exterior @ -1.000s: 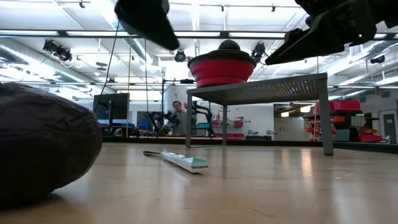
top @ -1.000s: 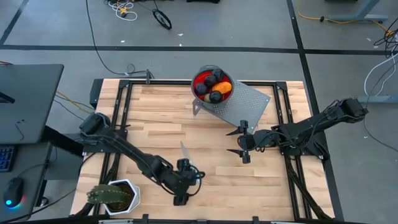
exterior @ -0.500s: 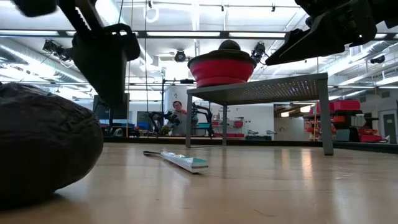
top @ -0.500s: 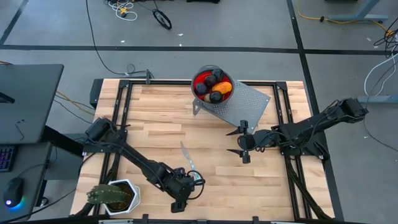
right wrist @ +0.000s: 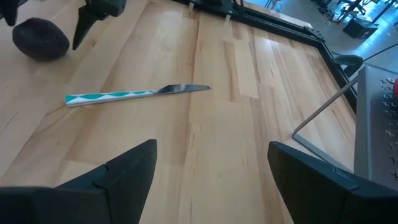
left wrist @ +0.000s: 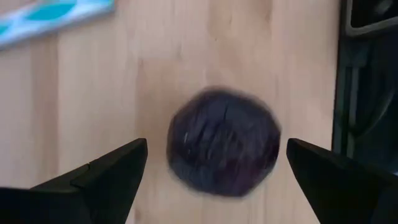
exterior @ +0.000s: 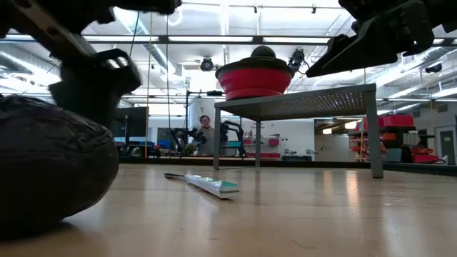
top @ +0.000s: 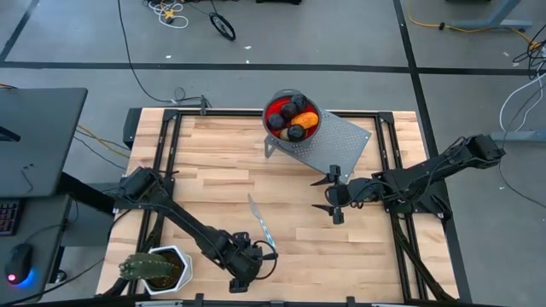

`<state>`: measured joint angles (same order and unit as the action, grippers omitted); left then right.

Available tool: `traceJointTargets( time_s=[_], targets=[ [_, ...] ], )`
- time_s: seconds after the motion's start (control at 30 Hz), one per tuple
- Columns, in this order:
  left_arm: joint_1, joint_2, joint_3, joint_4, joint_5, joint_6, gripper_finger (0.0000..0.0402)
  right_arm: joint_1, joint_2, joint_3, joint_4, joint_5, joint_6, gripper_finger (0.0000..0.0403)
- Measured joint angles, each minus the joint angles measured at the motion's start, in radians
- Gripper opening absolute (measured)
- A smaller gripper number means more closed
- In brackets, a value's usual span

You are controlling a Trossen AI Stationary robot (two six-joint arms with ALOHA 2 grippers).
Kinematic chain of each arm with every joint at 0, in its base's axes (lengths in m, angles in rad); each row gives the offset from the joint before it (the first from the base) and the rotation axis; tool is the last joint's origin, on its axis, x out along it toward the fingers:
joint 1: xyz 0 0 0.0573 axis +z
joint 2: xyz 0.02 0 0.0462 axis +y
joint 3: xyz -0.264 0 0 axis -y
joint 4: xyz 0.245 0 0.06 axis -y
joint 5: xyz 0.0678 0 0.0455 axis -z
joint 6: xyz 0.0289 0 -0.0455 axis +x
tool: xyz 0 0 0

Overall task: Pick & Place Fruit
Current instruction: Put the mangosteen into the red strainer bowl

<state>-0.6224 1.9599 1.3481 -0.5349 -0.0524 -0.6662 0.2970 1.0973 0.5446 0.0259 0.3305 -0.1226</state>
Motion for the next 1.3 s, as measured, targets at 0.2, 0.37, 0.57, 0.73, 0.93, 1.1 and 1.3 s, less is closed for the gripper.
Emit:
traceJointTargets(
  time_s=[0.2, 0.37, 0.57, 0.73, 0.93, 1.1, 1.3],
  targets=[
    [-0.007, 0.039, 0.002, 0.005, -0.030, 0.039, 0.0396, 0.000, 0.000, 0.000, 0.000, 0.000, 0.002, 0.0318],
    [-0.011, 0.053, 0.003, 0.004, -0.025, 0.054, 0.0396, 0.000, 0.000, 0.000, 0.000, 0.000, 0.002, 0.0318],
    [-0.011, 0.053, 0.002, -0.022, -0.023, 0.063, 0.0392, 0.000, 0.000, 0.000, 0.000, 0.000, 0.002, 0.0318],
    [-0.010, 0.053, 0.002, -0.030, -0.026, 0.074, 0.0371, 0.000, 0.000, 0.000, 0.000, 0.000, 0.002, 0.0318],
    [-0.002, 0.053, 0.002, -0.026, -0.045, 0.036, 0.0360, 0.000, 0.000, 0.000, 0.000, 0.000, 0.002, 0.0318],
    [0.004, 0.053, 0.002, -0.027, -0.062, 0.020, 0.0360, 0.000, 0.000, 0.000, 0.000, 0.000, 0.002, 0.0318],
    [0.006, 0.053, 0.002, -0.028, -0.063, 0.022, 0.0354, 0.000, 0.000, 0.000, 0.000, 0.000, 0.002, 0.0318]
  ],
)
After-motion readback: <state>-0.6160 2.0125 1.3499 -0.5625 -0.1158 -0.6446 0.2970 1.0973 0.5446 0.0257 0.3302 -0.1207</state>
